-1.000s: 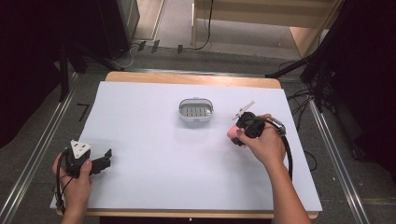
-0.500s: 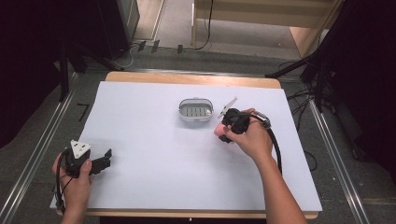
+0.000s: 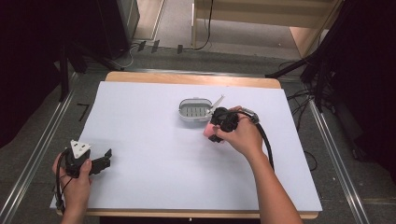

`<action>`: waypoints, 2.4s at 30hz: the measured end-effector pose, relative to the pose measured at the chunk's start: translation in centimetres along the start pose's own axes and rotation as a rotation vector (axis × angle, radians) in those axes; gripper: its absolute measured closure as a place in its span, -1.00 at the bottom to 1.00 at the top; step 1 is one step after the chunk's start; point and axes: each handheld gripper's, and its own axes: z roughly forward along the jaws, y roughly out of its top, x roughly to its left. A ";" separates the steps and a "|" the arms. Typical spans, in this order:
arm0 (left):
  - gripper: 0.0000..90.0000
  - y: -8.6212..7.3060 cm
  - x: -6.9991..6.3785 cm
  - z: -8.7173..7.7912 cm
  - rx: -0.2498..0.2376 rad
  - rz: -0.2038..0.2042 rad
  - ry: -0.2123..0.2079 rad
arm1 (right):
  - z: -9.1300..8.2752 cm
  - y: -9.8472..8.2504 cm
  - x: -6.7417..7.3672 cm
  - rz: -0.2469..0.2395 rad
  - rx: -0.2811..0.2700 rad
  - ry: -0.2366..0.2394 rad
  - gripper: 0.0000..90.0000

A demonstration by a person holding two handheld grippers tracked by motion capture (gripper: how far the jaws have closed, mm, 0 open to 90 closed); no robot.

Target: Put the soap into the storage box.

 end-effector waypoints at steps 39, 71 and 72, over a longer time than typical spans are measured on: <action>-0.71 0.0 0.0 0.0 0.005 -0.002 -0.004 | -1.6 7.2 -1.5 -0.136 -0.019 0.036 -0.14; -0.71 0.0 0.1 0.0 0.003 -0.006 -0.008 | 1.1 9.8 -5.8 -0.199 0.015 0.013 -0.14; -0.71 0.0 0.1 0.0 0.003 -0.005 -0.008 | 1.2 9.8 -5.9 -0.203 0.015 0.015 -0.14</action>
